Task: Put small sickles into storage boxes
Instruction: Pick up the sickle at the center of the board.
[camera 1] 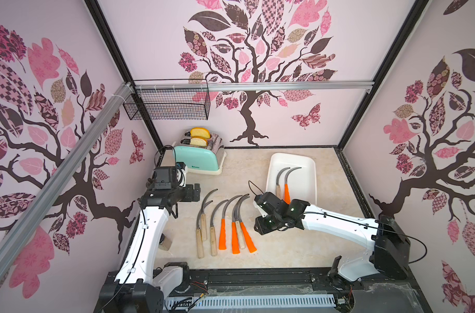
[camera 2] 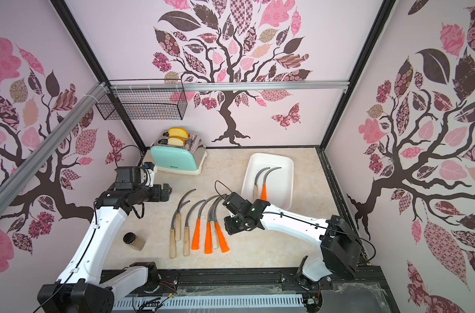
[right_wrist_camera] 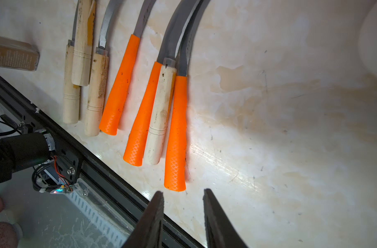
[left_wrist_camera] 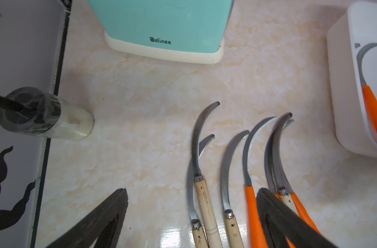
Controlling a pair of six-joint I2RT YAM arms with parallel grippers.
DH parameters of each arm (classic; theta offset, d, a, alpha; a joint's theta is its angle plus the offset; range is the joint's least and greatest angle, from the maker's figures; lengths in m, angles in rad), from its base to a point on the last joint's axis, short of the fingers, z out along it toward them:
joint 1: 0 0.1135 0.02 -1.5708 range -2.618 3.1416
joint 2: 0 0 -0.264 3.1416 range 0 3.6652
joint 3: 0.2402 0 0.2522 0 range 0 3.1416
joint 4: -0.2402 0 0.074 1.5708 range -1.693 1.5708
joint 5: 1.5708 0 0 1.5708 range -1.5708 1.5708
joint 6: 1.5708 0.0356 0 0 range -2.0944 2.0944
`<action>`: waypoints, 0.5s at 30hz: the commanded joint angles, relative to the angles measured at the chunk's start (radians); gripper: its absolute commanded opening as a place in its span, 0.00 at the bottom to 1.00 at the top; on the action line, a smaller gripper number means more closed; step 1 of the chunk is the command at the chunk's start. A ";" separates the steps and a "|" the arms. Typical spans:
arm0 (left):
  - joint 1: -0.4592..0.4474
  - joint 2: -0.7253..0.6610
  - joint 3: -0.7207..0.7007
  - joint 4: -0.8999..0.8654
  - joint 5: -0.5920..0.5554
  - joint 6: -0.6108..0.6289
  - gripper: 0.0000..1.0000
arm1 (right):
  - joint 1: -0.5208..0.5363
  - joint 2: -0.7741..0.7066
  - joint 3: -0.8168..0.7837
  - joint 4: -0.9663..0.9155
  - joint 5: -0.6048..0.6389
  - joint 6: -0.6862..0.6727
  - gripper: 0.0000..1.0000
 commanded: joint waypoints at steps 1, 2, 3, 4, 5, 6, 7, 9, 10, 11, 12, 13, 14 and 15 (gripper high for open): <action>0.051 0.012 0.036 0.010 -0.013 -0.031 0.98 | 0.024 0.032 0.027 0.068 -0.016 0.055 0.35; 0.051 0.011 0.033 0.015 -0.033 -0.025 0.98 | 0.031 0.048 0.035 0.071 -0.019 0.058 0.35; 0.051 0.005 0.027 0.022 -0.045 -0.017 0.98 | 0.038 0.069 0.048 0.073 -0.027 0.058 0.35; 0.052 0.002 0.023 0.024 -0.050 -0.008 0.98 | 0.047 0.091 0.067 0.066 -0.026 0.058 0.34; 0.052 0.000 0.022 0.022 -0.049 -0.003 0.98 | 0.056 0.109 0.081 0.061 -0.019 0.058 0.34; 0.052 -0.003 0.018 0.020 -0.044 -0.001 0.98 | 0.065 0.130 0.092 0.060 -0.017 0.059 0.34; 0.051 -0.006 0.015 0.019 -0.040 0.002 0.98 | 0.069 0.145 0.096 0.064 -0.023 0.060 0.34; 0.051 -0.012 0.006 0.019 -0.030 0.002 0.98 | 0.081 0.176 0.110 0.071 -0.029 0.062 0.34; 0.051 -0.016 0.003 0.018 -0.026 0.002 0.98 | 0.088 0.189 0.119 0.072 -0.025 0.062 0.34; 0.052 -0.017 -0.003 0.018 -0.024 0.002 0.98 | 0.093 0.201 0.126 0.068 -0.022 0.062 0.34; 0.052 -0.020 -0.007 0.019 -0.021 0.002 0.98 | 0.094 0.212 0.134 0.067 -0.020 0.063 0.34; 0.052 -0.019 -0.009 0.020 -0.014 0.004 0.98 | 0.095 0.223 0.140 0.066 -0.021 0.066 0.34; 0.052 -0.021 -0.011 0.021 -0.006 0.007 0.98 | 0.095 0.231 0.145 0.066 -0.022 0.065 0.34; 0.051 -0.021 -0.011 0.019 0.006 0.010 0.98 | 0.097 0.238 0.148 0.067 -0.022 0.065 0.34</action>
